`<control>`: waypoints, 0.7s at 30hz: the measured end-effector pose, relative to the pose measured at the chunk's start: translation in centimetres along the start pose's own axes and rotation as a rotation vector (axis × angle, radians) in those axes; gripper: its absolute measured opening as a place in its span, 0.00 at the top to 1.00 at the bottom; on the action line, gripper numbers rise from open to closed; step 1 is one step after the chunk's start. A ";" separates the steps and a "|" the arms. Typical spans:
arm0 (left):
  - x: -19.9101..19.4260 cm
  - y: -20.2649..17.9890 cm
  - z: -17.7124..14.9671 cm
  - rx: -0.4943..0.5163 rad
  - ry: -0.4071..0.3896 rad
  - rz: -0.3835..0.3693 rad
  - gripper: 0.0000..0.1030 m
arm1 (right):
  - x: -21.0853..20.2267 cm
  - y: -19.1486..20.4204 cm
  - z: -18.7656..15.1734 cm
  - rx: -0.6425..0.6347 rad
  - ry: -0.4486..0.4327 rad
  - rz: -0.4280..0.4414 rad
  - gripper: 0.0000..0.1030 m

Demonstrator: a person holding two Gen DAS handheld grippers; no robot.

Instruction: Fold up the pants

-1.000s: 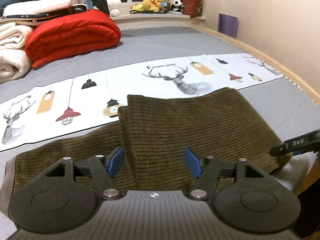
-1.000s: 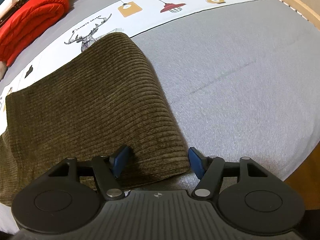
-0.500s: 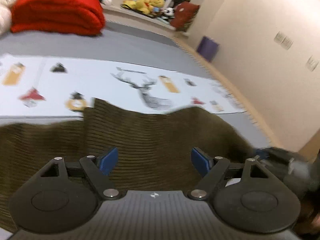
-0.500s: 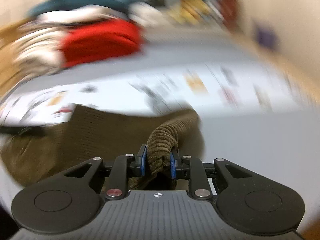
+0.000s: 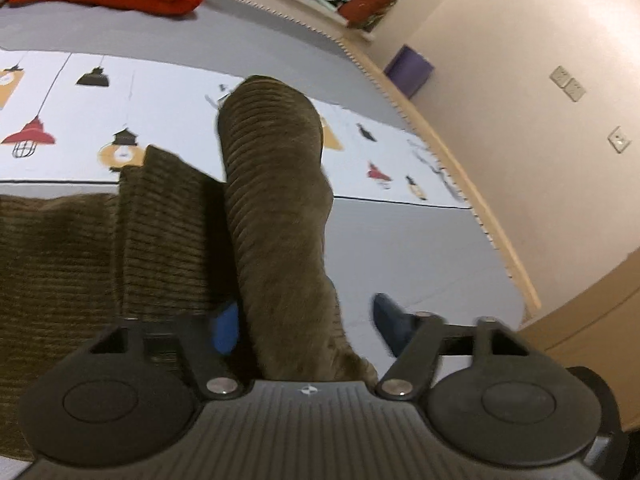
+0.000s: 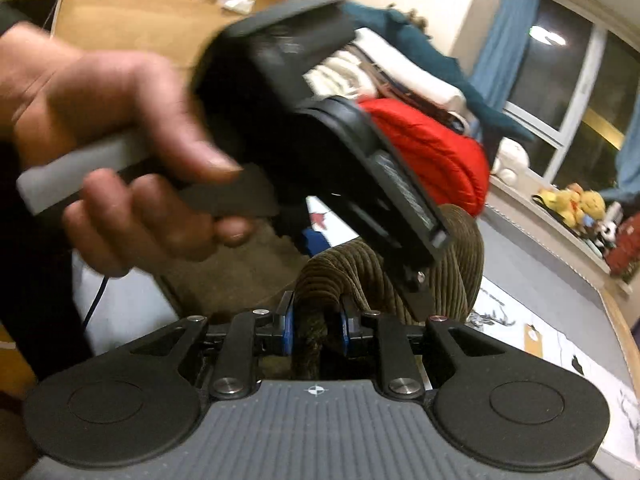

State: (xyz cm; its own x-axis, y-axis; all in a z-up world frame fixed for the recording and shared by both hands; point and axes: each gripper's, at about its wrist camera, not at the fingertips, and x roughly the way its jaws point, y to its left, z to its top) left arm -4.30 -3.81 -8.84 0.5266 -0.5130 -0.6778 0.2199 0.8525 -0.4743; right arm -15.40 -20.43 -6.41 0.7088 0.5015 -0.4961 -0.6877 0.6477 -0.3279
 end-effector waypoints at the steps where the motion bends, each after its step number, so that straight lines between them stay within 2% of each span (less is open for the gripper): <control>1: 0.2 0.0 0.0 0.006 0.005 0.029 0.56 | 0.2 0.1 -0.1 -0.005 0.016 0.022 0.78; 2: 0.5 0.1 -0.1 0.024 0.011 0.077 0.75 | 0.4 0.2 -0.2 -0.002 0.031 0.044 0.78; 4: 0.8 0.4 -0.1 0.036 0.024 0.125 0.79 | 0.6 0.1 -0.1 0.008 0.043 0.046 0.77; 8: -1.1 1.0 0.4 0.062 -0.042 0.177 0.82 | 0.1 -1.4 1.2 0.094 0.042 0.135 0.68; 10: -2.3 1.9 0.6 0.073 -0.062 0.226 0.82 | -0.2 -2.1 2.0 0.168 0.037 0.224 0.65; 13: -5.3 5.7 0.9 -0.008 -0.087 0.272 0.82 | -1.0 -4.7 2.7 0.384 0.009 0.281 0.52; 14: -6.7 7.0 0.9 -0.023 -0.102 0.295 0.82 | -1.1 -5.6 2.8 0.464 -0.010 0.293 0.51; 17: -11.5 11.7 0.5 -0.119 -0.156 0.354 0.82 | -0.4 -7.9 2.5 0.673 -0.038 0.276 0.47; 19: -14.5 14.7 0.2 -0.174 -0.186 0.392 0.81 | 1.3 -8.5 2.0 0.763 -0.010 0.249 0.47; 21: -17.2 17.0 0.1 -0.174 -0.194 0.452 0.81 | 3.2 -8.2 1.8 0.811 0.037 0.232 0.47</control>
State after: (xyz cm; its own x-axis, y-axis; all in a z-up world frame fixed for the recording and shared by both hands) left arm -9.55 19.49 -5.21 0.6837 -0.0558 -0.7276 -0.1957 0.9465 -0.2565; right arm -7.20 -23.07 -3.88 0.5479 0.6627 -0.5106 -0.4793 0.7489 0.4576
